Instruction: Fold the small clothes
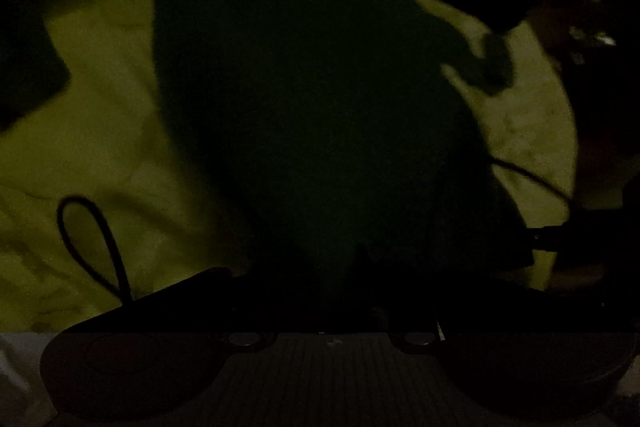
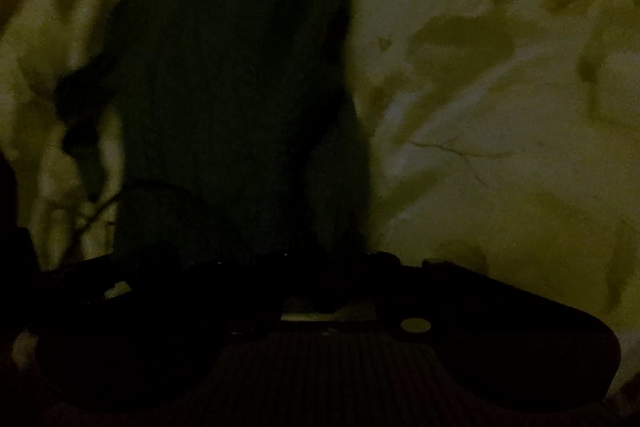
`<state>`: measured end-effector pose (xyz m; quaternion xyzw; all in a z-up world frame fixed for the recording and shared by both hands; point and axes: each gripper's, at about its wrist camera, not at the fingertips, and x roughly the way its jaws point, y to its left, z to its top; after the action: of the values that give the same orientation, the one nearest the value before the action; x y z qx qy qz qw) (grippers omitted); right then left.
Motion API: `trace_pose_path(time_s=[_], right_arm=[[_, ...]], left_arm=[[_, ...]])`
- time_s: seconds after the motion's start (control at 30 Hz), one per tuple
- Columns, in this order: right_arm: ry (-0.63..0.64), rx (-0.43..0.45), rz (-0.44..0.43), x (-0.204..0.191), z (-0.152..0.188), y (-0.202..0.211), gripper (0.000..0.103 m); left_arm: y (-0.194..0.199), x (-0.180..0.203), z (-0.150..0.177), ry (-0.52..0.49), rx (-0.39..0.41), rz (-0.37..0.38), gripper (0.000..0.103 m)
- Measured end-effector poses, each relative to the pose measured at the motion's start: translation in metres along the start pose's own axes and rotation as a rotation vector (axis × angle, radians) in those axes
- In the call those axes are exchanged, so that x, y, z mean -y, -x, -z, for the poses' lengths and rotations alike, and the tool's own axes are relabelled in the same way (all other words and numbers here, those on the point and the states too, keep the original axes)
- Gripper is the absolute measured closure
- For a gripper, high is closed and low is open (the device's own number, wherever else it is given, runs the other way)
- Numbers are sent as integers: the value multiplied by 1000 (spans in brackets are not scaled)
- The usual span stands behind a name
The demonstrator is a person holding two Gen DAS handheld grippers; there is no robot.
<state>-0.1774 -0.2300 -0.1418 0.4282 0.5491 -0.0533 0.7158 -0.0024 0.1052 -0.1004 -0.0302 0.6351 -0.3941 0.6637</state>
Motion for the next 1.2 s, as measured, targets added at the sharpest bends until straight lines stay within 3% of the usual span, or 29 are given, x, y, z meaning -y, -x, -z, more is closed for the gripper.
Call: trace_pose_path(time_s=[0.13, 0.27, 0.33, 0.43, 0.53, 0.6, 0.63, 0.67, 0.73, 0.87, 1.0, 1.1, 1.2], right_arm=[[23, -47, -14, 2, 20, 44, 94], [0, -125, -8, 1, 35, 55, 94], [4, -152, 4, 4, 51, 54, 94], [-39, -170, 33, 8, 57, 39, 94], [-73, -164, 89, 16, 56, 16, 93], [-125, -177, 100, 22, 53, 3, 88], [-130, -177, 107, 22, 53, 2, 82], [-127, -169, 122, 22, 52, 1, 69], [-101, -138, 137, 18, 49, 5, 61], [-95, 5, 148, 23, 29, 37, 57], [-78, 183, 192, 31, -15, 78, 54], [-41, 323, 213, 31, -61, 112, 43], [-9, 422, 253, 31, -112, 137, 41]], left_arm=[[29, 4, 18, -3, -30, 42, 22], [22, 1, 37, 18, -126, 38, 21], [13, -1, 48, 40, -159, 9, 18], [-7, -11, 56, 105, -211, -55, 3], [-25, -15, 61, 138, -254, -107, 0], [-27, -14, 64, 125, -266, -127, 0], [-25, -13, 64, 110, -268, -132, 0], [-22, -11, 63, 89, -272, -144, 0], [-17, -7, 59, 59, -268, -189, 0], [27, -22, 37, 109, -153, -228, 0], [59, -11, -19, 131, 25, -234, 0], [79, 2, -73, 125, 173, -234, 0], [77, 19, -121, 119, 250, -230, 0]])
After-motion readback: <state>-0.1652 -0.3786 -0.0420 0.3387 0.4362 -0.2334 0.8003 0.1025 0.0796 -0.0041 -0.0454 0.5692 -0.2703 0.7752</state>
